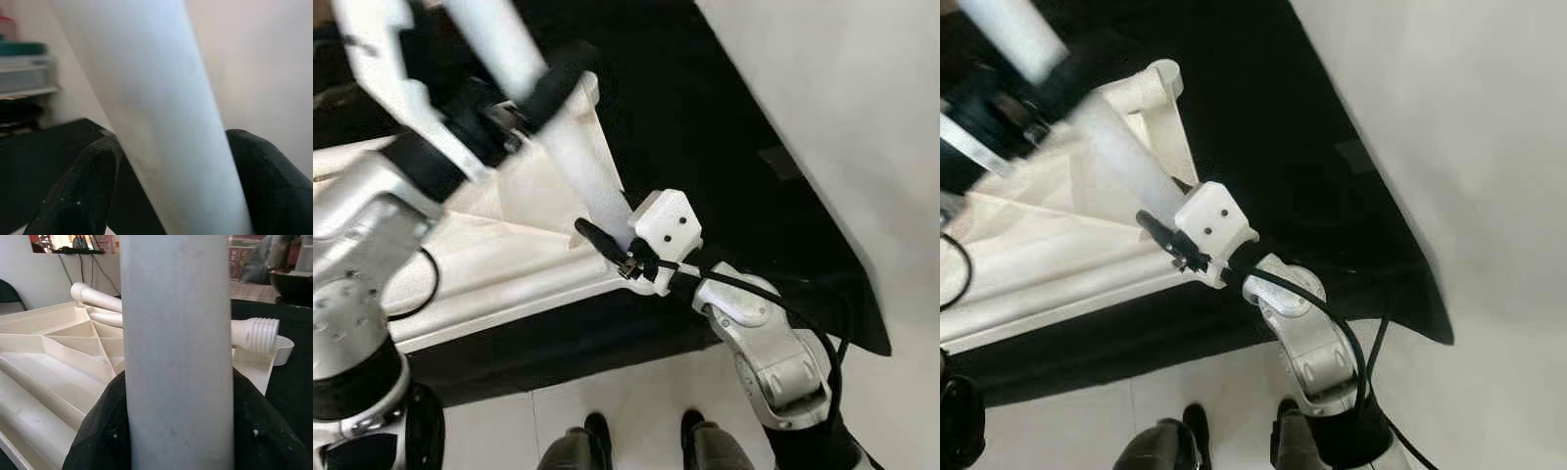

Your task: Building children table

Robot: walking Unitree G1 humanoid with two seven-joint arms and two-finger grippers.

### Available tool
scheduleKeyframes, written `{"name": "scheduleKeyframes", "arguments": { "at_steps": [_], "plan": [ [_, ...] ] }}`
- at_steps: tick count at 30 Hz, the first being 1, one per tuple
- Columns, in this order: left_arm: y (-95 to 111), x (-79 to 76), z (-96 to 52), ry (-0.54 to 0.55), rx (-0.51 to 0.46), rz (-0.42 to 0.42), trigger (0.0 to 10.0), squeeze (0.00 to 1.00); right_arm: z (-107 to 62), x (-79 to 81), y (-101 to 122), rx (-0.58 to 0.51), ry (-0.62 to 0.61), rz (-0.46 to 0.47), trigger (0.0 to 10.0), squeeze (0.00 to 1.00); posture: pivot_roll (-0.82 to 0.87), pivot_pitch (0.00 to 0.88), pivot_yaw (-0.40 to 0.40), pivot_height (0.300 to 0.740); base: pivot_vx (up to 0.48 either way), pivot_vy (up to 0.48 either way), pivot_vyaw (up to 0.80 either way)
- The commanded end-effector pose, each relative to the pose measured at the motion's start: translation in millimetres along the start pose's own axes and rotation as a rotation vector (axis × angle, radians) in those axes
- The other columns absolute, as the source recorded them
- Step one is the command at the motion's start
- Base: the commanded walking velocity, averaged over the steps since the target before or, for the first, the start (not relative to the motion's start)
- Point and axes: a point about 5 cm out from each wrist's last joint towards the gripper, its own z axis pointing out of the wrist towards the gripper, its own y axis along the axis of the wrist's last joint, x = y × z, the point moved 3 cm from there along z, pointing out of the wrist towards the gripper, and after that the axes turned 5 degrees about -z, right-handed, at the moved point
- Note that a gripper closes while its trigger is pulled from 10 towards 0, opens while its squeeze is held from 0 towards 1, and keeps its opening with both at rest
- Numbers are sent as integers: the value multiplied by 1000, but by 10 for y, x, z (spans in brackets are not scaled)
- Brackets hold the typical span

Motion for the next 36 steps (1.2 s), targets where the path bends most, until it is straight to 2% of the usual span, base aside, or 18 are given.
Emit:
{"name": "scheduleKeyframes", "arguments": {
  "at_steps": [1,2,7,8,9,10,11,13,18,20,27,34,36],
  "plan": [
    [44,521,-188,300,1,29,10000,0,-183,-255,-355,105,-142,128,0,0,43,378,112,740,0,0,0],
    [64,495,-188,280,-7,10,10000,0,-173,-298,-351,94,-151,155,0,0,43,378,112,740,0,0,0],
    [52,362,-137,203,-2,-17,10000,0,-163,-345,-342,79,-147,163,0,0,51,372,108,740,0,0,0],
    [15,276,-101,153,12,-36,10000,0,-155,-359,-330,72,-138,151,0,0,48,371,111,740,0,0,0],
    [15,276,-101,153,12,-36,10000,0,-155,-359,-330,72,-138,151,0,0,48,371,111,740,0,0,0],
    [-43,134,-58,75,32,-65,10000,0,-142,-391,-314,63,-137,129,0,0,47,368,111,740,0,0,0],
    [-43,134,-58,75,32,-65,10000,0,-142,-391,-314,63,-137,129,0,0,47,368,111,740,0,0,0],
    [-56,2,-15,2,39,-102,10000,0,-121,-479,-296,47,-168,133,0,0,46,366,113,740,0,0,0],
    [-38,-53,12,-36,29,-119,10000,0,-110,-545,-287,34,-202,170,0,0,48,358,113,740,0,0,0],
    [25,-86,40,-59,-4,-152,10000,0,-98,-650,-270,1,-260,258,0,0,49,350,114,740,0,0,0],
    [119,-91,40,-81,-19,-178,10000,0,-87,-799,-243,-68,-330,380,0,0,55,343,114,740,0,0,0],
    [110,-105,20,-94,-4,-186,10000,0,-92,-844,-243,-98,-358,438,0,0,57,342,113,740,0,0,0],
    [79,-130,-6,-107,11,-207,10000,0,-97,-905,-213,-148,-383,528,0,0,57,341,113,740,0,0,0]
  ]
}}
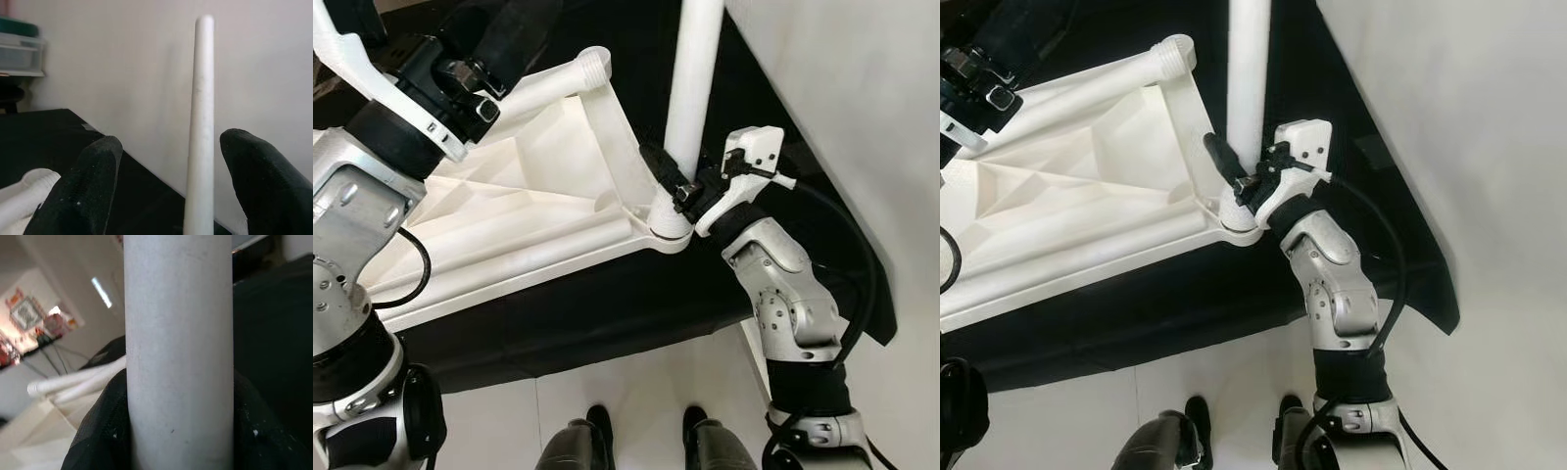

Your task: Building children table

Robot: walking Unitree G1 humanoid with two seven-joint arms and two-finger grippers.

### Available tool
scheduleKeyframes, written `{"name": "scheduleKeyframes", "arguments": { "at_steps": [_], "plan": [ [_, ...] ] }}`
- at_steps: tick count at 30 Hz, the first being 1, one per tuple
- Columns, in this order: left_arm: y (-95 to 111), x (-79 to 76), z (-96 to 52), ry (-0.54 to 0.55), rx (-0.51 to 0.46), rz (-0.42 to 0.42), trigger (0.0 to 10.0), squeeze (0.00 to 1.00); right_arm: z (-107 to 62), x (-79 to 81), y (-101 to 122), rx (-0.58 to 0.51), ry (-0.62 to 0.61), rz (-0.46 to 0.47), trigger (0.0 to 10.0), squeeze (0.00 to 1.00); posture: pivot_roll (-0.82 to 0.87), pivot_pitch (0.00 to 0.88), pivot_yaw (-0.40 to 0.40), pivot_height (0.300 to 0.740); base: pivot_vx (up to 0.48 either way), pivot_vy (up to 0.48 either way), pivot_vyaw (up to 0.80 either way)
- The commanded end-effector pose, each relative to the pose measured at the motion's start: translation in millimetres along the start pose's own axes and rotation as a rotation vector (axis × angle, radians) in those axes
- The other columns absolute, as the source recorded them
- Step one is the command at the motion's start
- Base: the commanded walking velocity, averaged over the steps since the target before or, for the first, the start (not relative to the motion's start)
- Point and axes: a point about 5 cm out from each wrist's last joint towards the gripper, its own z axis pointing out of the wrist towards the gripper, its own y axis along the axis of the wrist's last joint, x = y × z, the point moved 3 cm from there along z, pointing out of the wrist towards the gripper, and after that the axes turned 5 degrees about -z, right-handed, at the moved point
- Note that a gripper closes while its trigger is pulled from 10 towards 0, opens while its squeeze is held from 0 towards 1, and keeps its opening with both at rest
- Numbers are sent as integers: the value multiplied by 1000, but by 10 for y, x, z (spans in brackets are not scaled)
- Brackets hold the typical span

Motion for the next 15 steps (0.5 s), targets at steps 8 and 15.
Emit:
{"name": "scheduleKeyframes", "arguments": {
  "at_steps": [8,15],
  "plan": [
    [-117,-62,-134,-14,55,-37,10000,0,-9,-110,58,-47,-32,210,0,0,55,339,115,740,0,0,0],
    [-349,-21,-307,36,130,-82,10000,0,6,-42,149,-76,32,210,0,0,58,338,116,740,0,0,0]
  ]
}}
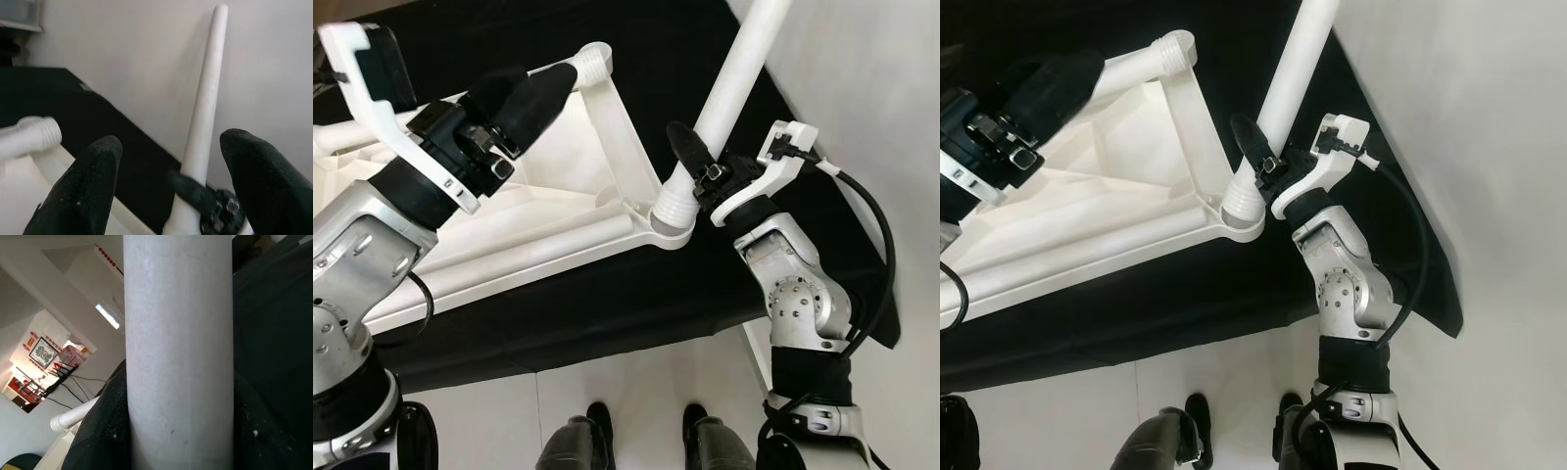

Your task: Building children table

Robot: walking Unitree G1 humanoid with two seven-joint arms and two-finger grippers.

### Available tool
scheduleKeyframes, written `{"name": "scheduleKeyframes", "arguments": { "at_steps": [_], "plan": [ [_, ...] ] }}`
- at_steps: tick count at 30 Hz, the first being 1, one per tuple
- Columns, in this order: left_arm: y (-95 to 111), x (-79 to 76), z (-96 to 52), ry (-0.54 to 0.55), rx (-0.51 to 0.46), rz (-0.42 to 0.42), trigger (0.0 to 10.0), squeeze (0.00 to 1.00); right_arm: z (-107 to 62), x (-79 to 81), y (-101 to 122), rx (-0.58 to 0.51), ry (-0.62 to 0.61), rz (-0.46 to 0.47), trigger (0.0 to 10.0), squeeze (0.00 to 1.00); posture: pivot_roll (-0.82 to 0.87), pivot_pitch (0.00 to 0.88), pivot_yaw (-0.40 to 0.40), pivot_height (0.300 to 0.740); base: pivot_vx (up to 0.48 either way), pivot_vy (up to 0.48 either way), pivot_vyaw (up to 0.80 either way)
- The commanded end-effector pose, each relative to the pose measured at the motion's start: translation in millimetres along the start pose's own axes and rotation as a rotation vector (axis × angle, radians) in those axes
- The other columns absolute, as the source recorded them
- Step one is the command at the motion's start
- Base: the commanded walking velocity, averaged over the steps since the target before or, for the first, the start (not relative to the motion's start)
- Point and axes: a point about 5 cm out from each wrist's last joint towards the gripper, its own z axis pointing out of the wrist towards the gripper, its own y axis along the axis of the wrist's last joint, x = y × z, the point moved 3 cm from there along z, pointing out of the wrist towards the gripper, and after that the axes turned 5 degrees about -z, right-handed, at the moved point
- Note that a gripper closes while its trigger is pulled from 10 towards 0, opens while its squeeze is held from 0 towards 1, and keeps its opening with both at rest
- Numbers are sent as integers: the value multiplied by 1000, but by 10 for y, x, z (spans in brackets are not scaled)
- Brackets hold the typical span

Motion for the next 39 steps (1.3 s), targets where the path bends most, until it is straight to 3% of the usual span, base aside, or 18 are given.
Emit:
{"name": "scheduleKeyframes", "arguments": {
  "at_steps": [1,10,15,16,18,19,20,22,23,24,25,27,30,32,33,34,35,39],
  "plan": [
    [-27,-25,-45,-6,9,-4,10000,0,10,70,49,-19,36,-9,0,0,58,338,116,740,0,0,0],
    [-189,-18,-139,23,56,-28,10000,0,61,141,154,-43,83,-34,0,0,60,332,116,740,0,0,0],
    [-258,-18,-177,38,68,-41,10000,0,147,301,369,-96,169,-109,0,0,59,321,119,740,0,0,0],
    [-302,-21,-186,43,79,-45,10000,0,176,357,441,-116,185,-162,6039,0,58,317,118,740,0,0,0],
    [-332,-23,-193,46,86,-47,10000,0,193,391,483,-128,195,-198,6039,0,58,317,118,740,0,0,0],
    [-414,-8,-217,67,117,-31,10000,0,209,418,489,-126,187,-293,10000,0,56,316,118,740,0,0,0],
    [-414,-8,-217,67,117,-31,10000,0,209,418,489,-126,187,-293,10000,0,56,316,118,740,0,0,0],
    [-664,101,-319,182,209,57,10000,0,205,387,355,-84,113,-613,10000,0,54,314,119,740,0,0,0],
    [-664,101,-319,182,209,57,10000,0,205,387,355,-84,113,-613,10000,0,54,314,119,740,0,0,0],
    [-752,152,-363,231,234,87,10000,0,185,401,296,-80,111,-705,10000,0,48,303,121,740,0,0,0],
    [-752,152,-363,231,234,87,10000,0,185,401,296,-80,111,-705,10000,0,48,303,121,740,0,0,0],
    [-828,173,-380,262,236,78,10000,0,136,442,194,-72,132,-810,10000,0,47,299,120,740,0,0,0],
    [-770,147,-307,242,192,60,10000,0,120,471,136,-62,153,-829,10000,0,45,275,114,740,0,0,0],
    [-548,54,-106,143,89,18,10000,0,121,555,30,-41,210,-857,10000,0,38,253,114,740,0,0,0],
    [-548,54,-106,143,89,18,10000,0,121,555,30,-41,210,-857,10000,0,38,253,114,740,0,0,0],
    [-391,-28,10,61,36,8,10000,0,128,593,-15,-31,238,-858,10000,0,33,236,115,740,0,0,0],
    [-259,-106,98,-15,-2,10,10000,0,135,625,-46,-27,261,-862,10000,0,31,224,114,740,0,0,0],
    [-38,-240,263,-140,-80,65,10000,0,168,694,-83,-41,286,-853,10000,0,28,198,112,740,0,0,0]
  ]
}}
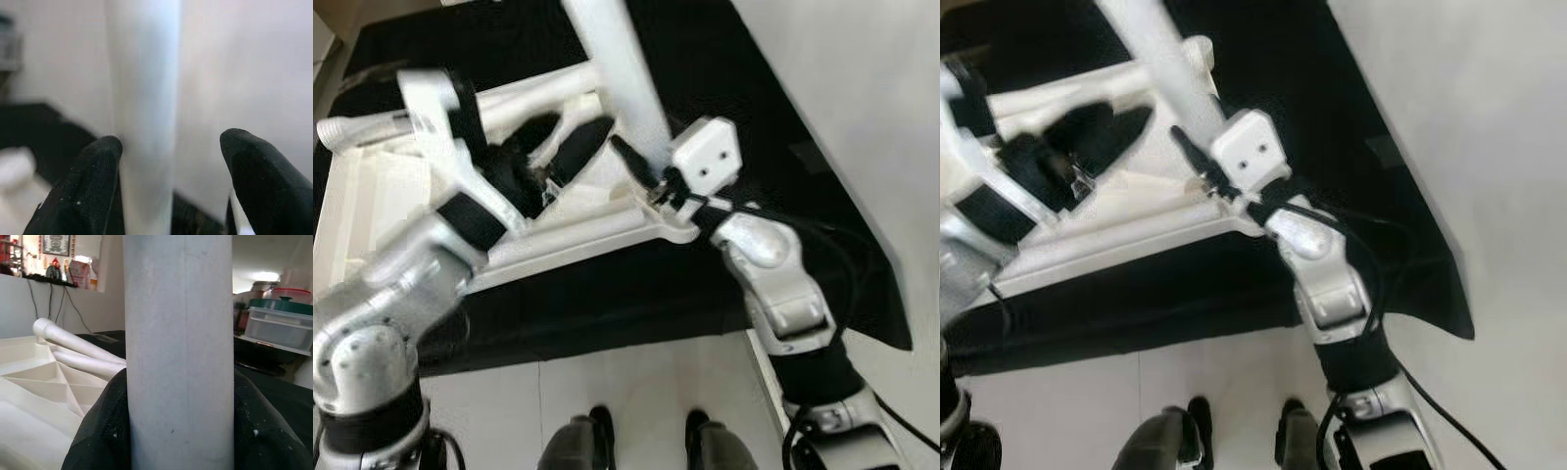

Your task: Building children table

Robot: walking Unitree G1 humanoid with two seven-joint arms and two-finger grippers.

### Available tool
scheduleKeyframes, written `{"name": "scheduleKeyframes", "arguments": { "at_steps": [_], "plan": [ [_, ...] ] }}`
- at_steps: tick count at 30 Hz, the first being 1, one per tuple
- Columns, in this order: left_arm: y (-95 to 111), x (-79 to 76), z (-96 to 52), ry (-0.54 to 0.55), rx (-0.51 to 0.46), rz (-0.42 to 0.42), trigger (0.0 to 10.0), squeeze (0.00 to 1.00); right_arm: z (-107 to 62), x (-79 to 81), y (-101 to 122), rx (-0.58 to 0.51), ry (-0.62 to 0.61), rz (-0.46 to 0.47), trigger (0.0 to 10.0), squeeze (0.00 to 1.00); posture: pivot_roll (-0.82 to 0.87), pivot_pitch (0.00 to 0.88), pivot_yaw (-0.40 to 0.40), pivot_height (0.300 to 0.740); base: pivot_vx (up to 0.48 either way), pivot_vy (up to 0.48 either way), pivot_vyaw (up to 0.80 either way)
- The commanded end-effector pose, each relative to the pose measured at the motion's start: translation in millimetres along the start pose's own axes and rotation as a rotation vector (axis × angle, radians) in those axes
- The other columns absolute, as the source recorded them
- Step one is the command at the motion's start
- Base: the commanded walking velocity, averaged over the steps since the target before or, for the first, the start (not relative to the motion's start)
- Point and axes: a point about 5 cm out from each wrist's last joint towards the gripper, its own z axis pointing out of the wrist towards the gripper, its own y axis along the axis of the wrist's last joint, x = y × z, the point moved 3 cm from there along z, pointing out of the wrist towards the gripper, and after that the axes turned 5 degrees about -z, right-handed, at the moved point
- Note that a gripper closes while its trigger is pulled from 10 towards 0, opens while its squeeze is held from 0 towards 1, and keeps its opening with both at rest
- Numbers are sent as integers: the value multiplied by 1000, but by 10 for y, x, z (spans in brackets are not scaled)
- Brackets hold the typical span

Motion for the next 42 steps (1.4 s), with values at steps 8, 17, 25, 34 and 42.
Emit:
{"name": "scheduleKeyframes", "arguments": {
  "at_steps": [8,17,25,34,42],
  "plan": [
    [210,8,251,-63,-111,98,10000,0,78,234,204,-108,79,37,10000,0,10,163,115,740,0,0,0],
    [346,218,425,32,-165,132,0,0,70,264,158,-104,106,19,10000,0,4,148,118,740,0,0,0],
    [280,148,441,-53,-119,124,0,0,64,294,-81,31,158,-22,10000,0,9,140,111,740,0,0,0],
    [-20,-70,441,-241,3,46,0,0,117,375,-299,201,246,77,10000,1000,10,141,102,740,0,0,0],
    [-295,-98,561,-299,52,-16,0,0,333,466,-239,236,197,293,10000,0,-4,142,105,740,0,0,0]
  ]
}}
